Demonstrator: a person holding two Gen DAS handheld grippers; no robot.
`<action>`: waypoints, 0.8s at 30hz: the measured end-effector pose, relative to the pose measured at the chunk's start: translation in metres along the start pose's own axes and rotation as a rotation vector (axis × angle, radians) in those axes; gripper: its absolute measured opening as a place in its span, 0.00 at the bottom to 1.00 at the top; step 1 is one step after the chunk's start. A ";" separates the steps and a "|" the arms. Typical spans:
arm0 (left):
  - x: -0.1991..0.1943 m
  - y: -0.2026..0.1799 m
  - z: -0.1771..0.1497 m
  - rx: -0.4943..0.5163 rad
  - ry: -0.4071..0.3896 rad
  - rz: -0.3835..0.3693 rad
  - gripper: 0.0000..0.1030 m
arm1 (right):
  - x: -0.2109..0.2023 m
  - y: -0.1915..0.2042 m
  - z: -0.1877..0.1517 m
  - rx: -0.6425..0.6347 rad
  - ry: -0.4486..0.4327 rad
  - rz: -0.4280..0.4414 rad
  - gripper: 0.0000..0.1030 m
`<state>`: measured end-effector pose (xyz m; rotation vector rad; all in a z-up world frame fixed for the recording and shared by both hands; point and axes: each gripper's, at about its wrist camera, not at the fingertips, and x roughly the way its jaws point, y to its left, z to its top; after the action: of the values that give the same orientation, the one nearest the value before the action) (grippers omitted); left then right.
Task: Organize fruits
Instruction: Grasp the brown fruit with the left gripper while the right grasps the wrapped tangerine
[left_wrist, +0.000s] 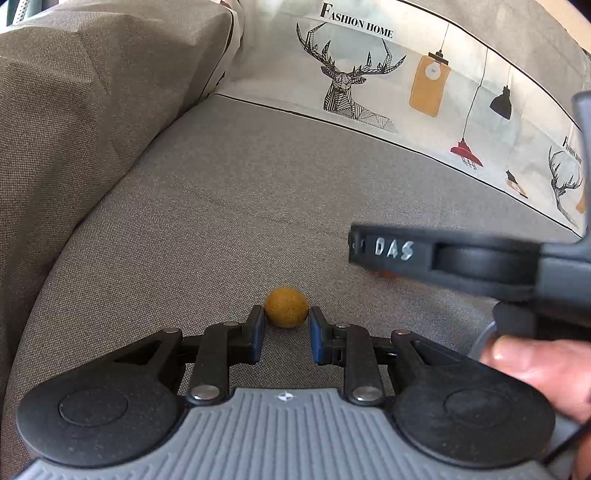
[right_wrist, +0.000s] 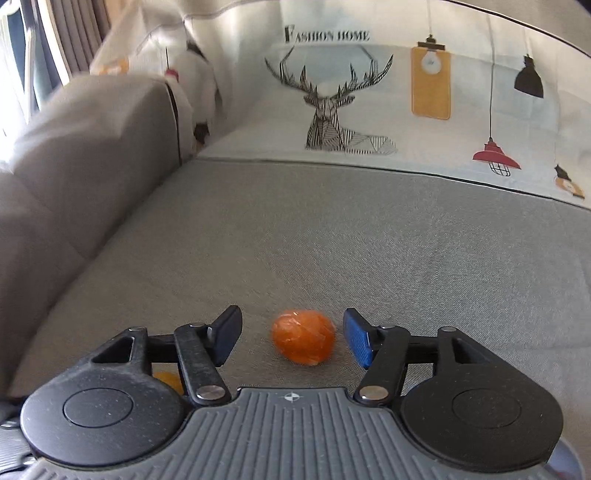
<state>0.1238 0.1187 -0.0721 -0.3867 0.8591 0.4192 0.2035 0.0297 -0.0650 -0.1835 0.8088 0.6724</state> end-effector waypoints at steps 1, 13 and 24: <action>0.000 0.000 0.000 -0.002 0.000 0.000 0.27 | 0.003 0.001 -0.001 -0.015 0.010 -0.015 0.54; -0.024 0.000 0.000 -0.002 -0.107 -0.038 0.27 | -0.044 -0.008 0.005 0.037 -0.111 -0.004 0.39; -0.088 -0.023 -0.017 0.130 -0.308 -0.165 0.27 | -0.186 -0.035 -0.014 0.041 -0.357 -0.022 0.39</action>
<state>0.0732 0.0740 -0.0094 -0.2621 0.5464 0.2593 0.1242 -0.0929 0.0556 -0.0323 0.4767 0.6441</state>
